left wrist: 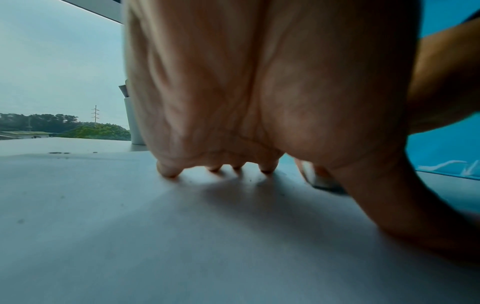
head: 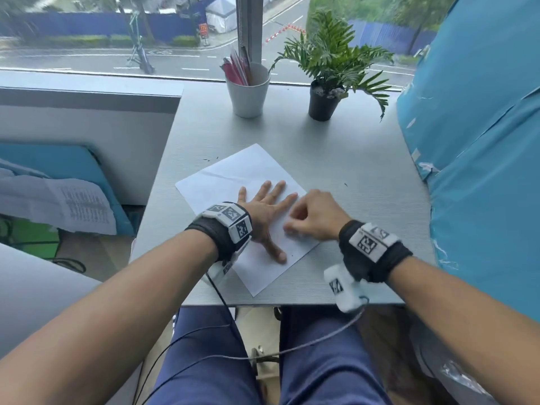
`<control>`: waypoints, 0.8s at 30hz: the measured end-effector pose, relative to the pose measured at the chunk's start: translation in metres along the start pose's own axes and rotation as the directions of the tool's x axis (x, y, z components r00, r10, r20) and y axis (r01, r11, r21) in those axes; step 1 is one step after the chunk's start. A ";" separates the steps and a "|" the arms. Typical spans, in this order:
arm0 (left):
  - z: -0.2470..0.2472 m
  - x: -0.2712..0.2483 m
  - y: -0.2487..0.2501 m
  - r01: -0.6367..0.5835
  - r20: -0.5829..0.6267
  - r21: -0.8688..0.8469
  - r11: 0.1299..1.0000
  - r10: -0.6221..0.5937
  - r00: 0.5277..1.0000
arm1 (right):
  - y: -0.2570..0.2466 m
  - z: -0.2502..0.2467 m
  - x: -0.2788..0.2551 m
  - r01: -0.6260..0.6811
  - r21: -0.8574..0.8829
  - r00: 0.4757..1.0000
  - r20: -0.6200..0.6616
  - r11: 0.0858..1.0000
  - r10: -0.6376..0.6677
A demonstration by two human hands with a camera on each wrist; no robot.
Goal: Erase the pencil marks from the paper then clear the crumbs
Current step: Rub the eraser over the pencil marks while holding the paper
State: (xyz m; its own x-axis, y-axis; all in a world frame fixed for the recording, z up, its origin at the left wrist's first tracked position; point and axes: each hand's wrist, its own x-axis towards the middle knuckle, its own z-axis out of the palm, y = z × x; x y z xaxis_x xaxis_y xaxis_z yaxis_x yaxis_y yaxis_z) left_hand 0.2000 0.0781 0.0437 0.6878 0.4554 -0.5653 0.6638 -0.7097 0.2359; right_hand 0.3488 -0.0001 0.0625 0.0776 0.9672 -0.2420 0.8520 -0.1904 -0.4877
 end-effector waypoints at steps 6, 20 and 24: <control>-0.001 0.001 0.001 0.022 0.013 0.008 1.000 -0.022 1.000 | -0.012 0.008 -0.007 0.065 0.000 0.997 0.044 0.998 -0.065; 0.000 0.003 0.000 0.014 0.001 -0.010 1.000 -0.014 1.000 | -0.004 -0.004 0.011 0.022 0.030 0.997 -0.072 0.999 -0.019; 0.000 0.002 0.001 0.000 0.000 -0.015 1.000 0.000 1.000 | -0.006 0.002 0.004 0.045 0.013 0.999 0.005 0.999 -0.045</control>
State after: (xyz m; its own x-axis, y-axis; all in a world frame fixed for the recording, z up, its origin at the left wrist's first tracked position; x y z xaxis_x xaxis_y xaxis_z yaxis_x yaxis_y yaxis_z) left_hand 0.2023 0.0790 0.0428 0.6876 0.4558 -0.5652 0.6683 -0.7016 0.2473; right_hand 0.3436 0.0042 0.0630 0.0365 0.9740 -0.2236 0.8476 -0.1487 -0.5093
